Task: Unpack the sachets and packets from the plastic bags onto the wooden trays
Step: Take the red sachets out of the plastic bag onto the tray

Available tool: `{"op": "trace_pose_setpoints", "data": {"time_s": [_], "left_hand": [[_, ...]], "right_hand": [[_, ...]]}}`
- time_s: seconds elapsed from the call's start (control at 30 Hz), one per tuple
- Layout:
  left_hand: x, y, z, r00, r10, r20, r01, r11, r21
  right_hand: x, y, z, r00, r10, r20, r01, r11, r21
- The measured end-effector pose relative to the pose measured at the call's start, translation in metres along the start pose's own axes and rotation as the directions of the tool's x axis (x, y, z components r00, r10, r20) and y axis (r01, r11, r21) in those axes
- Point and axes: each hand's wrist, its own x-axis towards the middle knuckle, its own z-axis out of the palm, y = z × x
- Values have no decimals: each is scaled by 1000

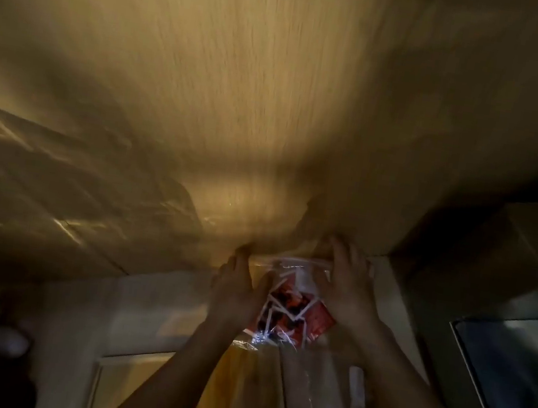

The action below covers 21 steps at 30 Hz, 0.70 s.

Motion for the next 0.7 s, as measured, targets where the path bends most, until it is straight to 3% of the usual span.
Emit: {"op": "trace_pose_setpoints", "data": {"time_s": [0.07, 0.13, 0.2, 0.4, 0.5, 0.7], "left_hand": [[7, 0, 8, 991, -128, 32, 131, 983, -128], [10, 3, 13, 959, -257, 117, 282, 873, -397], [15, 3, 20, 936, -324, 134, 345, 778, -525], [26, -8, 40, 890, -443, 108, 445, 793, -416], [27, -7, 40, 892, -439, 111, 445, 805, -393], [26, -6, 28, 899, -395, 190, 438, 819, -370]], "right_hand": [[5, 5, 8, 1000, 23, -2, -23, 1000, -15], [8, 10, 17, 999, 49, 24, -49, 999, -19], [13, 16, 25, 996, 77, 49, -77, 997, -13], [25, 25, 33, 993, 84, 86, -69, 984, -166], [29, 25, 33, 991, 83, 103, -62, 979, -193], [26, 22, 27, 995, 29, 100, -24, 999, -48]]}}
